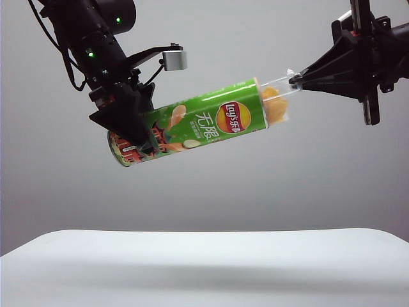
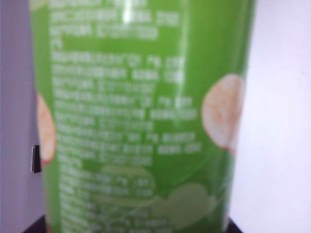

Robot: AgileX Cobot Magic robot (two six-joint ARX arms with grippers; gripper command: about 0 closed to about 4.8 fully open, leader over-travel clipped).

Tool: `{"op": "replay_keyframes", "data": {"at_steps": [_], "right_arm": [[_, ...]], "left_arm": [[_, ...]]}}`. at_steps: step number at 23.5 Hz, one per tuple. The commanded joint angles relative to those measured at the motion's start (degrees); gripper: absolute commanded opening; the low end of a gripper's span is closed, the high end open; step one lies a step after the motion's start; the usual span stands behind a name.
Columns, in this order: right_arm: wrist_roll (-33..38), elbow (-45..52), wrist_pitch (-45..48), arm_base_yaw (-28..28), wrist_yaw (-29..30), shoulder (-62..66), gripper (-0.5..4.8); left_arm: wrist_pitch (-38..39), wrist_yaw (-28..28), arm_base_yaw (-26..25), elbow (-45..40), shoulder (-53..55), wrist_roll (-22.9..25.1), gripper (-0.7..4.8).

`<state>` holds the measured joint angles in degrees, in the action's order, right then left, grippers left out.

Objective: Pick up the green tub of chips from the desk, push the transparent container that's holding the chips and has slipped out back in, and finally put the chips back on the desk.

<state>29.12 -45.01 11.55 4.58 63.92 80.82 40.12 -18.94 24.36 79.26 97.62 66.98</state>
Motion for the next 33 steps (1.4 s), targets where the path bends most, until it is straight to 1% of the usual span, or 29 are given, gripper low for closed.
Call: {"op": "replay_keyframes", "data": {"at_steps": [1,7,11,14,16,17,18,19,21,24,27,29,33], "right_arm": [[0.5,-0.2,2.6,0.5,0.0,-0.2,-0.07],[1.2,-0.2,3.8,2.8,-1.0,0.7,-0.07],[1.2,-0.3,3.9,4.5,-1.3,2.6,-0.07],[1.1,-0.2,4.0,4.6,-1.2,2.9,-0.07],[1.0,-0.2,5.2,4.0,-0.9,2.9,-0.03],[1.0,-0.3,6.0,3.7,-0.8,2.9,0.1],[1.0,-0.3,7.1,3.2,-0.8,2.9,0.46],[1.0,-0.3,8.5,2.4,-0.7,2.9,1.0],[1.0,-0.3,8.4,1.4,-0.8,2.8,1.31],[1.0,-0.3,7.6,-0.4,-0.5,2.8,1.31],[0.9,-0.2,7.5,-1.6,1.0,2.8,1.3],[0.8,-0.2,7.6,-1.8,1.8,2.8,1.3],[0.2,-0.2,7.6,-1.8,1.6,2.8,1.3]], "left_arm": [[-0.8,-3.8,0.8,0.3,-0.3,-0.2,3.31],[-3.7,-4.4,3.3,0.3,-0.3,-0.3,3.31],[-6.5,-4.5,4.5,0.2,-0.3,-2.8,3.31],[-5.7,-4.0,4.5,0.2,-0.3,-3.0,3.31],[-4.8,-2.0,4.3,0.2,-0.3,-3.0,3.31],[-4.5,-0.6,4.2,0.2,-0.3,-3.0,3.31],[-4.1,0.9,4.1,0.2,-0.3,-3.0,3.31],[-3.4,3.9,3.8,0.2,-0.2,-2.9,3.31],[-3.3,5.3,3.0,0.1,-0.1,-2.9,3.31],[-2.8,5.2,1.0,-0.2,0.0,-3.0,3.31],[-2.4,5.8,0.3,-0.2,0.2,-2.9,3.31],[-2.4,5.8,-0.8,-0.2,0.8,-3.0,3.31],[-1.6,4.9,-2.3,-0.3,3.3,-3.0,3.31]]}}
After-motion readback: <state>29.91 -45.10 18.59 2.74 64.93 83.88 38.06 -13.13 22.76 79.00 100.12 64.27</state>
